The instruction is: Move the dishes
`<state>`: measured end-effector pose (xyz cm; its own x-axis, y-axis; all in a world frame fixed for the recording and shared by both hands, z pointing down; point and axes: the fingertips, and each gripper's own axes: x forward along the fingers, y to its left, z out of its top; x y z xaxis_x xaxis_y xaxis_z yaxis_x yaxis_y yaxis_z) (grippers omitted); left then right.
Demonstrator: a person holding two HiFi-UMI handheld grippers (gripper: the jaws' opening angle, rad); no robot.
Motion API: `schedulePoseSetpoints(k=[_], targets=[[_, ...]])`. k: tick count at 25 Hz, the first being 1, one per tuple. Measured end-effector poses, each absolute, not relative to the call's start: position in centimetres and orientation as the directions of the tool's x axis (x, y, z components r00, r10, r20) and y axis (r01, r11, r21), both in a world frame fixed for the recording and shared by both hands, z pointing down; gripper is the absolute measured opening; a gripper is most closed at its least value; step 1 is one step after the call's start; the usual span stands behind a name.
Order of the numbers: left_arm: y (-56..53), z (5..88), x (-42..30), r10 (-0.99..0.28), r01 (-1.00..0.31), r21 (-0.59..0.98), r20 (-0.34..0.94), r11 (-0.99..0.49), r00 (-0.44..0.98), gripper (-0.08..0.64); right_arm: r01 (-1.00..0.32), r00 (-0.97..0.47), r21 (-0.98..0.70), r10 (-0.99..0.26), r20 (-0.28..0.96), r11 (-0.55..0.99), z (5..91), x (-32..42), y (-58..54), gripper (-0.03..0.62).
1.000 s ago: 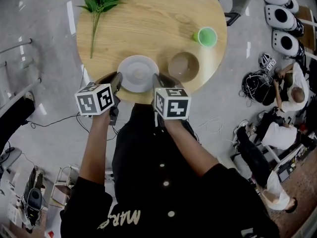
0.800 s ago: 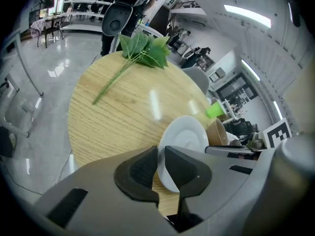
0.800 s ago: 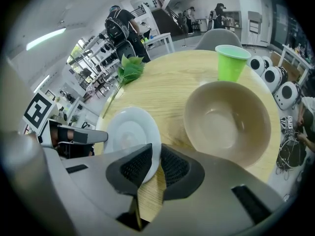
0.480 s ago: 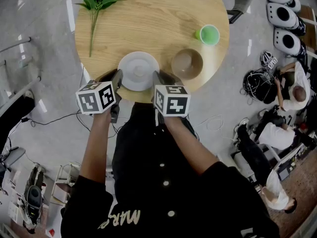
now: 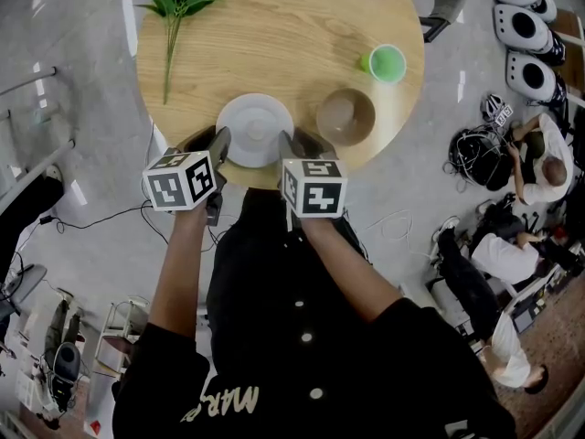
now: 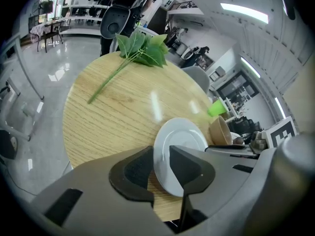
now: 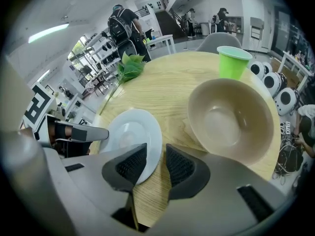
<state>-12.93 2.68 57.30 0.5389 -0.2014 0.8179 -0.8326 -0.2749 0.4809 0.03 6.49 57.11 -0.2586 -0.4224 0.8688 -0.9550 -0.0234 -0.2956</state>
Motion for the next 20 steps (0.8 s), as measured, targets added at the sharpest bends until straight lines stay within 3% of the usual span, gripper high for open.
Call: schedulePoseSetpoints(k=[2, 6, 12, 18, 20], targets=[[2.8, 57.3, -12.7, -0.204, -0.831, 0.479, 0.817, -0.283, 0.54, 0.137, -0.955, -0.26, -0.297, -0.421, 0.869, -0.022, 57.2, -0.2, 6.7, 0.147], [3.0, 56.9, -12.8, -0.232, -0.838, 0.461, 0.816, -0.291, 0.529, 0.183, -0.955, -0.267, -0.298, -0.432, 0.861, -0.003, 56.5, -0.5, 7.1, 0.152], [2.7, 53.8, -14.3, -0.345, -0.86, 0.395, 0.797, -0.322, 0.496, 0.181, -0.939, -0.341, -0.324, -0.451, 0.825, 0.116, 52.6, -0.8, 8.4, 0.143], [1.9, 44.6, -14.8, -0.563, -0.869, 0.278, 0.672, -0.41, 0.481, 0.056, -0.933, -0.358, -0.294, -0.623, 0.695, 0.208, 43.8, 3.5, 7.4, 0.009], [1.9, 41.3, -14.7, -0.623, -0.873, 0.23, 0.625, -0.43, 0.471, 0.036, -0.94, -0.339, -0.266, -0.691, 0.638, 0.215, 40.5, 5.6, 6.6, -0.002]])
